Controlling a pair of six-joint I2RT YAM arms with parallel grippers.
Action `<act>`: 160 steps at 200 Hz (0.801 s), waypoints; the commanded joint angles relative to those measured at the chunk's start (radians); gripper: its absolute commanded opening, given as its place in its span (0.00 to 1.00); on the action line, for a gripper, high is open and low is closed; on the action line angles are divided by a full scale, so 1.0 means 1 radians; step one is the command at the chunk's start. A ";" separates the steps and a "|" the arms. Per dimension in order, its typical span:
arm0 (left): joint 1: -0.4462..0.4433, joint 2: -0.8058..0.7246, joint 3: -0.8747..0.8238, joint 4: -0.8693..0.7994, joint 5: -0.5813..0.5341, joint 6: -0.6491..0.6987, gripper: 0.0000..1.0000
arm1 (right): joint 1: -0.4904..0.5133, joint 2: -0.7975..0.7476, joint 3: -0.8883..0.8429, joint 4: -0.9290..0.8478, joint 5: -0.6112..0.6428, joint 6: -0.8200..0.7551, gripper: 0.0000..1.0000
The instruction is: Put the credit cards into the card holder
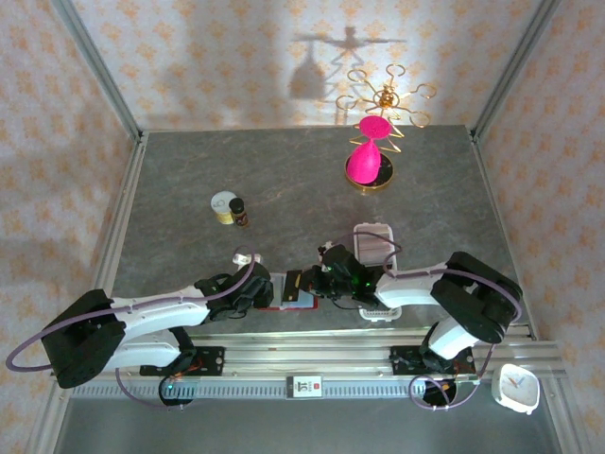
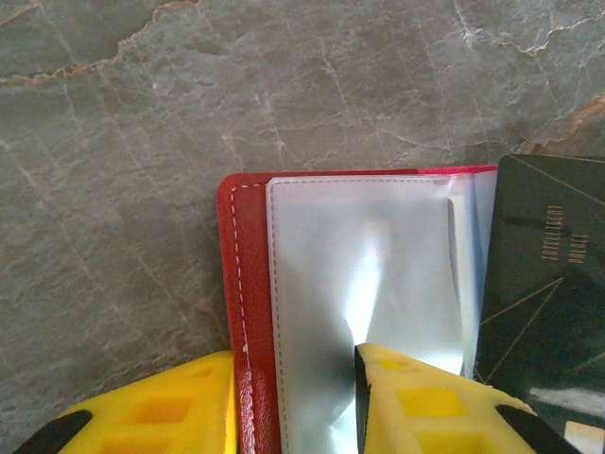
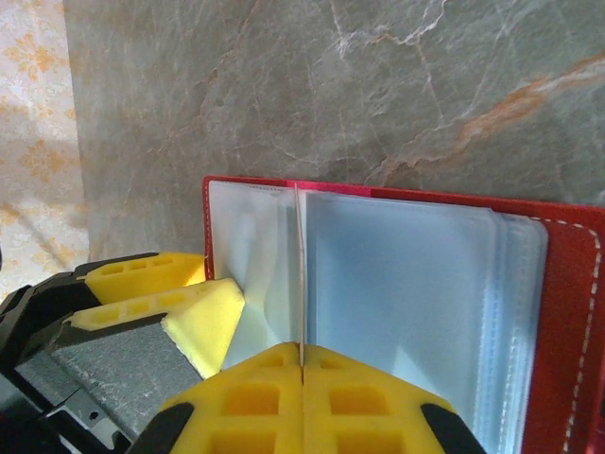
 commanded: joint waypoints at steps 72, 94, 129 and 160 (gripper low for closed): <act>-0.011 0.011 -0.044 0.047 0.063 -0.022 0.33 | 0.026 0.051 0.023 0.061 -0.022 0.028 0.00; -0.011 0.010 -0.047 0.054 0.067 -0.025 0.33 | 0.028 0.067 0.025 0.060 -0.035 0.030 0.00; -0.011 0.011 -0.061 0.078 0.079 -0.034 0.33 | 0.029 0.077 0.032 0.049 -0.035 0.025 0.00; -0.010 0.009 -0.073 0.104 0.088 -0.048 0.38 | 0.031 0.086 0.050 0.031 -0.035 0.007 0.00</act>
